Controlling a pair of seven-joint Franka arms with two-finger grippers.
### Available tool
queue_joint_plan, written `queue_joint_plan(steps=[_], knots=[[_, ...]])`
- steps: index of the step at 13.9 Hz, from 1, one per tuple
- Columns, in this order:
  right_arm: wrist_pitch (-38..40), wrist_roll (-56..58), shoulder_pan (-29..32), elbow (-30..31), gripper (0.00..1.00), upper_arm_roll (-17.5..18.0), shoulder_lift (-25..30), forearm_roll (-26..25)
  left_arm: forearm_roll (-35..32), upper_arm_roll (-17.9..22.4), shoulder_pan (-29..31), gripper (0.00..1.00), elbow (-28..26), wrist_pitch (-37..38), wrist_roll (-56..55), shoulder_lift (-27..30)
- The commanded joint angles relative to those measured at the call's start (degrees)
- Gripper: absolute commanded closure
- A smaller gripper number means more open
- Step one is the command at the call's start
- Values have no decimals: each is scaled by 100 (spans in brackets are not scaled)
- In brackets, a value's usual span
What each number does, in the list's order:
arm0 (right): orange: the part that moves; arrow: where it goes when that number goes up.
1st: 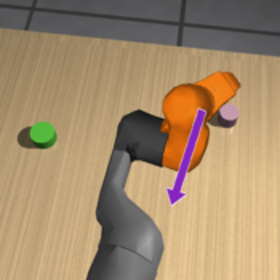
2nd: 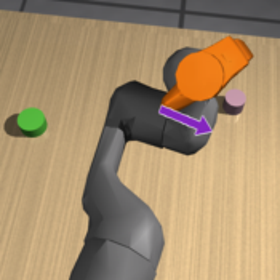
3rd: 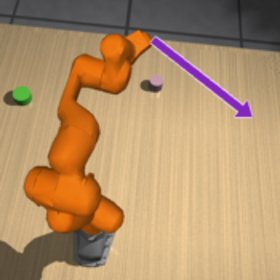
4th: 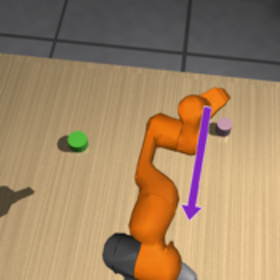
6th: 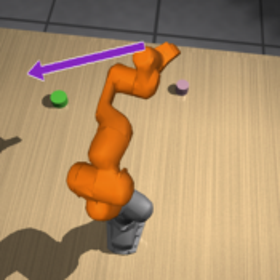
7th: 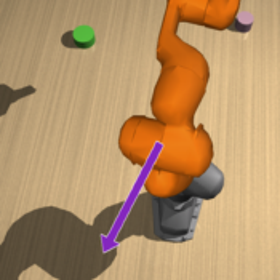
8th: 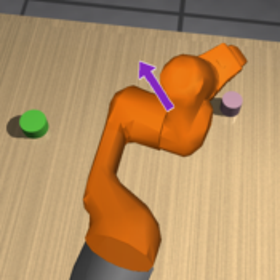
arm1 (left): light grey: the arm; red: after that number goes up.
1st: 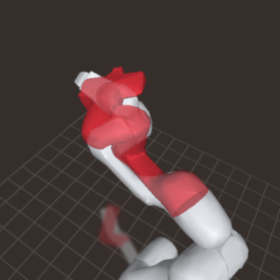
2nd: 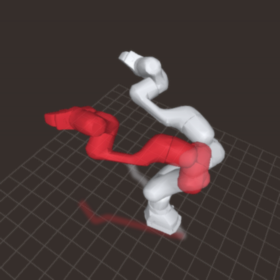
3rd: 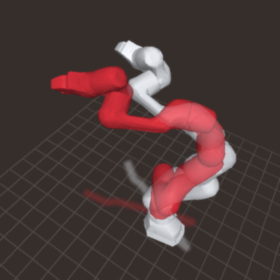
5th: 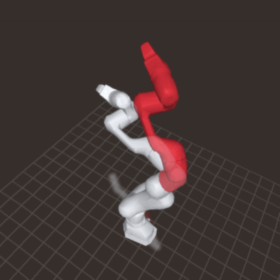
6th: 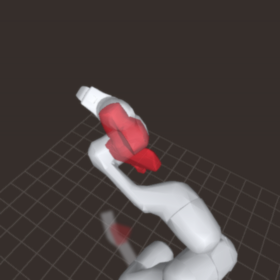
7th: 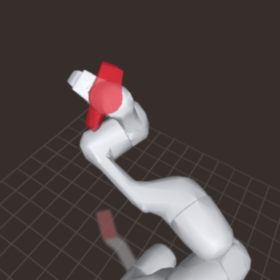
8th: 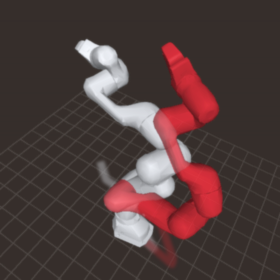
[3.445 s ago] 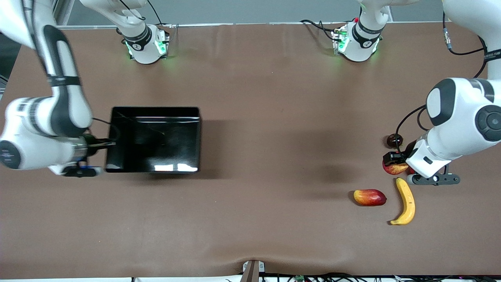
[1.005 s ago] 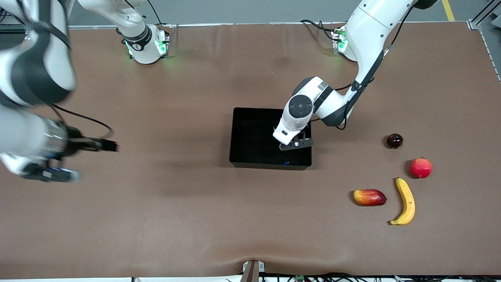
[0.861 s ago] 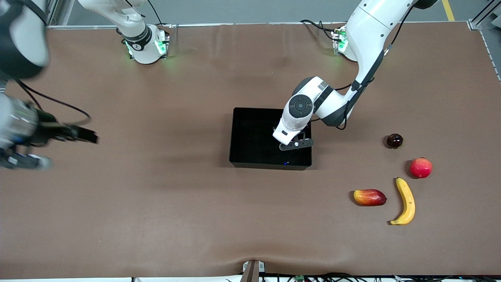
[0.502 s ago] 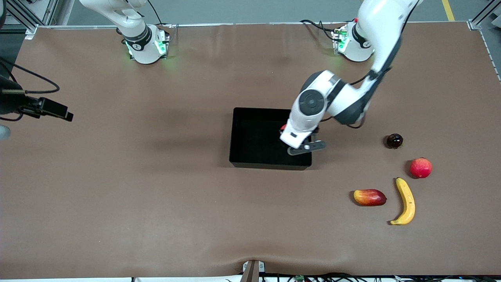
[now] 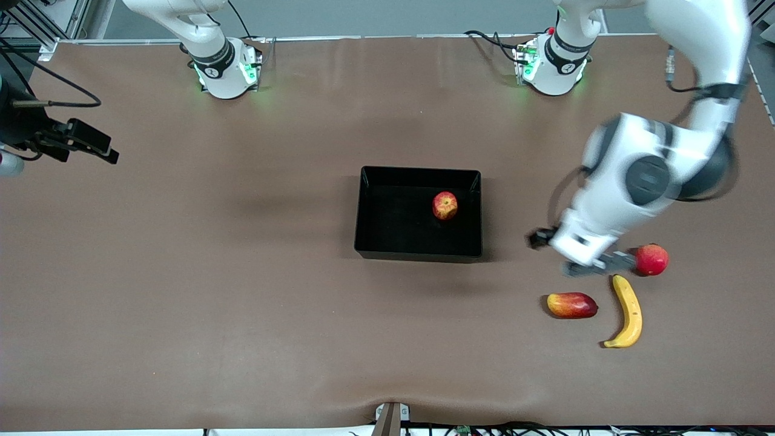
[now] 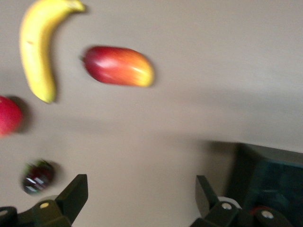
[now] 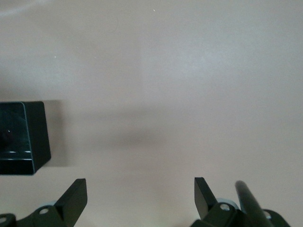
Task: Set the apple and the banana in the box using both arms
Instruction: 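Move the left gripper to the yellow banana and grasp it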
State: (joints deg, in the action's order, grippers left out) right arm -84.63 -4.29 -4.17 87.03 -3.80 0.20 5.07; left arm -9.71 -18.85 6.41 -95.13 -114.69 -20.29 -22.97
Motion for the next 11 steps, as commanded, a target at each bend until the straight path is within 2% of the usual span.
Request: queue_joint_plan(steps=[1, 6, 10, 11], knots=[[-98, 455, -171, 306, 0, -262, 305, -111, -565, -93, 702, 0, 355, -192, 954, -514], [-98, 648, -136, -10, 0, -262, 235, -129, -1182, -93, 1502, 2, 652, -1299, 1922, -1567], [7, 666, -84, 16, 0, -262, 243, -146, -1209, -93, 1565, 20, 1118, -1723, 1976, -2315], [7, 666, -110, 16, 0, -218, 243, -321, -1209, -93, 1565, 25, 1146, -1758, 1976, -2421]])
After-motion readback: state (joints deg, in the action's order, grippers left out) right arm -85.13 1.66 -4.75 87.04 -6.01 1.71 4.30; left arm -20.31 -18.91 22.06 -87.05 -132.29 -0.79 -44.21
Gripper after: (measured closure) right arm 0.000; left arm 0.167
